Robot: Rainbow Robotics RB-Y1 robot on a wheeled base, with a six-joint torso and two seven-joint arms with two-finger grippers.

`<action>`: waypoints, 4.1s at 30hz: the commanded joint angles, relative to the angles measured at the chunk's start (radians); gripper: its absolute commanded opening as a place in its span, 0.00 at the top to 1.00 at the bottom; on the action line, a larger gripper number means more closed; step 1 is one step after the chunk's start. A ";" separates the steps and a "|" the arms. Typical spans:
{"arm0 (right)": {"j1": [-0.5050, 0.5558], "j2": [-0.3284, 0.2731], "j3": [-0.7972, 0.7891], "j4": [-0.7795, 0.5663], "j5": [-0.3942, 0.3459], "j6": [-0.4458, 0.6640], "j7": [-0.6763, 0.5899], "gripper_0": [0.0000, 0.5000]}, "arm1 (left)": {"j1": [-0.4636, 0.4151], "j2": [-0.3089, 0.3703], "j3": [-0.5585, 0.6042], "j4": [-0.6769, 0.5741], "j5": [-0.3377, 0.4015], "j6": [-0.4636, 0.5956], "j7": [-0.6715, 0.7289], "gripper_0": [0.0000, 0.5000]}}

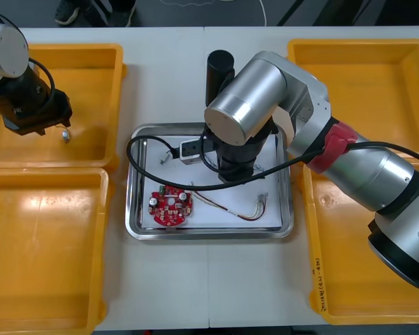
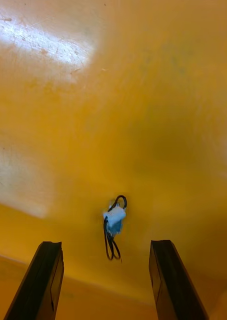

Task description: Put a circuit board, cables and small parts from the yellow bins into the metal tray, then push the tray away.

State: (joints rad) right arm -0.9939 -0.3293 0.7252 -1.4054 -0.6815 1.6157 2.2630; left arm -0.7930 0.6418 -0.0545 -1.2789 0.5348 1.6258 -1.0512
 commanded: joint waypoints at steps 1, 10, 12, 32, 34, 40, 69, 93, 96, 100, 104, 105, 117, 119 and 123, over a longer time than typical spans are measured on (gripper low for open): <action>0.000 0.013 -0.101 -0.092 -0.021 0.064 0.021 0.00 | -0.049 0.041 0.035 -0.042 0.010 0.011 -0.092 0.00; 0.000 0.004 -0.268 -0.181 -0.038 0.227 0.000 0.00 | -0.049 0.035 0.007 -0.016 0.027 0.000 -0.096 0.00; 0.001 -0.008 -0.308 -0.201 -0.041 0.274 -0.020 0.00 | -0.057 0.029 -0.002 0.021 0.036 -0.029 -0.105 0.00; 0.149 -0.316 -0.432 -0.489 -0.299 0.304 -0.459 0.00 | -0.071 0.026 -0.062 0.155 0.108 -0.127 -0.147 0.00; 0.167 -0.339 -0.438 -0.517 -0.302 0.304 -0.499 0.00 | -0.071 0.026 -0.062 0.168 0.111 -0.133 -0.151 0.00; 0.233 -0.408 -0.481 -0.581 -0.352 0.304 -0.645 0.00 | -0.071 0.024 -0.068 0.208 0.126 -0.159 -0.171 0.00; 0.538 -0.413 -0.754 -0.727 -0.187 0.304 -0.947 0.00 | -0.072 0.022 -0.067 0.201 0.119 -0.139 -0.193 1.00; 0.652 -0.339 -0.845 -0.727 -0.109 0.304 -1.065 0.00 | -0.072 0.056 0.088 -0.220 0.097 0.292 -0.069 1.00; 0.652 -0.332 -0.845 -0.727 -0.096 0.304 -1.070 0.00 | -0.072 0.056 0.085 -0.269 0.106 0.294 -0.013 1.00; 0.653 -0.321 -0.845 -0.727 -0.079 0.304 -1.077 0.00 | -0.075 0.056 0.045 -0.332 0.116 0.294 0.063 1.00; 0.661 -0.306 -0.856 -0.727 -0.067 0.304 -1.080 0.00 | -0.091 0.056 -0.016 -0.367 0.129 0.294 0.155 1.00; 0.661 -0.303 -0.856 -0.727 -0.066 0.304 -1.080 0.00 | -0.094 0.056 -0.025 -0.370 0.133 0.294 0.169 1.00; 0.666 -0.303 -0.856 -0.724 -0.075 0.304 -1.077 0.00 | -0.170 0.010 -0.182 -0.370 0.197 0.294 0.346 1.00; 0.666 -0.303 -0.857 -0.725 -0.075 0.304 -1.079 0.00 | -0.172 -0.008 -0.182 -0.370 0.192 0.294 0.342 1.00; 0.667 -0.304 -0.856 -0.725 -0.079 0.304 -1.076 0.00 | -0.173 -0.051 -0.185 -0.373 0.175 0.294 0.330 1.00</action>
State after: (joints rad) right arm -0.3372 -0.6384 -0.0978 -2.1042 -0.7556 1.9156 1.2122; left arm -0.9132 0.6281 -0.2442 -1.6196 0.7241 1.9113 -0.6613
